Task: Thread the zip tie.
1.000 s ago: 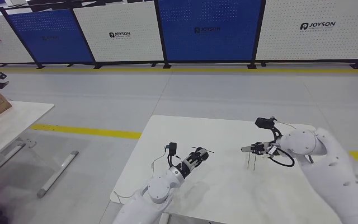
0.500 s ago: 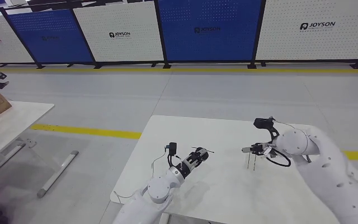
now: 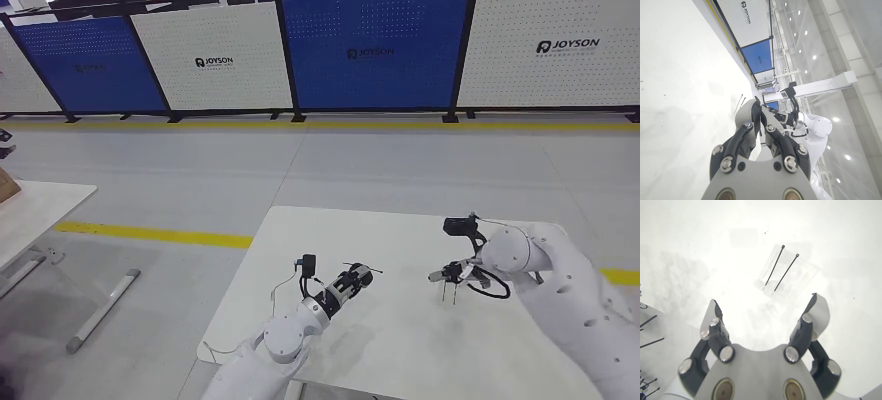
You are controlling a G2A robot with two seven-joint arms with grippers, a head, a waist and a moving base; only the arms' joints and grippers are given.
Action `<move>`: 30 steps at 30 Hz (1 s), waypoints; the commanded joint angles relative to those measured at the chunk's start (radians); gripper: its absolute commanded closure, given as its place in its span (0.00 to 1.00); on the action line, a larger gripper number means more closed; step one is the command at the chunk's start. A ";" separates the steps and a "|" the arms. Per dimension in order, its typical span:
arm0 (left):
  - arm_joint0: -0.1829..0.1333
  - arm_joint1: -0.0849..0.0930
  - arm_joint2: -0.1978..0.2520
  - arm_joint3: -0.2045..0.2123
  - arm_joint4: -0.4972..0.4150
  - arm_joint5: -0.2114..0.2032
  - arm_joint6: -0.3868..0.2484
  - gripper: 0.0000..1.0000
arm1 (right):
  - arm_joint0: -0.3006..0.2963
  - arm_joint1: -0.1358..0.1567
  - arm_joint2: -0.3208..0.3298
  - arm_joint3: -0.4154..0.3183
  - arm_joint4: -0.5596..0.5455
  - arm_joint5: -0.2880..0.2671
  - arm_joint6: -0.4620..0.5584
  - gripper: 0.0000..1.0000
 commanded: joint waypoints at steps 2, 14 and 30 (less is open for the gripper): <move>0.000 0.000 0.000 0.000 0.000 0.000 0.000 1.00 | -0.012 0.000 0.019 0.022 0.007 0.065 -0.030 0.00; 0.000 0.000 0.000 0.000 0.000 0.000 0.000 1.00 | 0.021 -0.032 -0.022 0.110 0.009 0.106 -0.030 0.55; 0.000 0.000 0.000 0.000 0.000 0.000 0.000 1.00 | 0.094 -0.104 -0.066 0.310 0.011 0.106 -0.045 0.65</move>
